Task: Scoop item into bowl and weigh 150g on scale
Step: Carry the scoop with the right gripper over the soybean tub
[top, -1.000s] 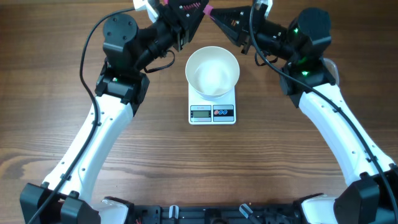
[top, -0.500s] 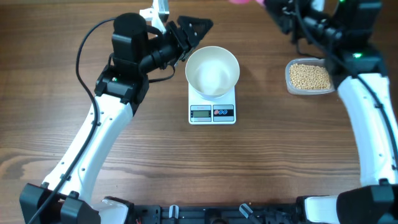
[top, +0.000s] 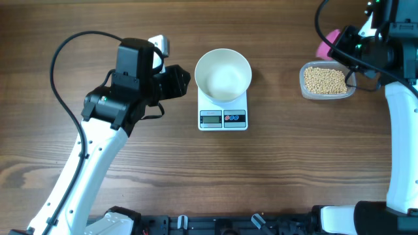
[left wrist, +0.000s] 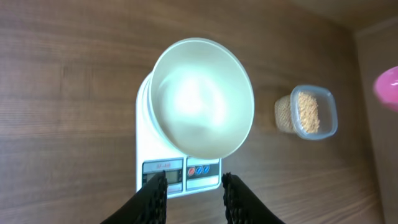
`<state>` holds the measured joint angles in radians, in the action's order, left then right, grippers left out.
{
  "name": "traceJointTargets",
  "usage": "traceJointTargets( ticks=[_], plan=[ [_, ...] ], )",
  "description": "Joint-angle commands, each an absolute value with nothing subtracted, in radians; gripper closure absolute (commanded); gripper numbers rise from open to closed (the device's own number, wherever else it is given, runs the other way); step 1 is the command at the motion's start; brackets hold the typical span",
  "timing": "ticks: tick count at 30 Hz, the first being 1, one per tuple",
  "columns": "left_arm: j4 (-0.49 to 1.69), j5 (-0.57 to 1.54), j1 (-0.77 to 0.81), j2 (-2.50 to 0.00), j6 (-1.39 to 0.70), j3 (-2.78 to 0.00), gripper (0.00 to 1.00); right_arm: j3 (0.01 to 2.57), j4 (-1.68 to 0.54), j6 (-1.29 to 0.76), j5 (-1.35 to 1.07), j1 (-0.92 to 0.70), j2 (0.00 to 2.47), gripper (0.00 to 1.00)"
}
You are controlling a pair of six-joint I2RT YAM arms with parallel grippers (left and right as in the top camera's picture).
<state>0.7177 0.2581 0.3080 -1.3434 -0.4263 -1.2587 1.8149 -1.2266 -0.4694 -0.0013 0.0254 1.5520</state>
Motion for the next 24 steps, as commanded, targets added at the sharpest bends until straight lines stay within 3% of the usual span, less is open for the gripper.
traceJointTargets(
  ticks=[1, 2, 11, 14, 16, 24],
  plan=[
    [0.779, 0.249, 0.312, -1.333, -0.400, -1.259, 0.70, 1.806, -1.230, -0.444, 0.147, 0.025, 1.549, 0.96],
    [0.808, 0.275, 0.312, -1.333, -0.400, -1.259, 0.96, 1.805, -1.240, -0.445, 0.147, 0.025, 1.550, 0.96],
    [1.017, 0.295, 0.351, -1.227, -0.348, -1.254, 0.96, 1.805, -1.229, -0.363, 0.143, 0.025, 1.552, 0.95],
    [0.987, 0.287, 0.447, -1.241, -0.348, -1.186, 0.96, 1.805, -1.211, -0.363, 0.143, 0.025, 1.552, 0.96],
    [0.956, 0.176, 0.503, -1.268, -0.403, -1.142, 0.96, 1.805, -1.203, -0.356, 0.143, 0.025, 1.552, 0.96],
    [0.908, 0.121, 0.592, -1.401, -0.479, -1.121, 0.96, 1.805, -1.167, -0.119, 0.062, 0.025, 1.552, 0.96]
  ],
)
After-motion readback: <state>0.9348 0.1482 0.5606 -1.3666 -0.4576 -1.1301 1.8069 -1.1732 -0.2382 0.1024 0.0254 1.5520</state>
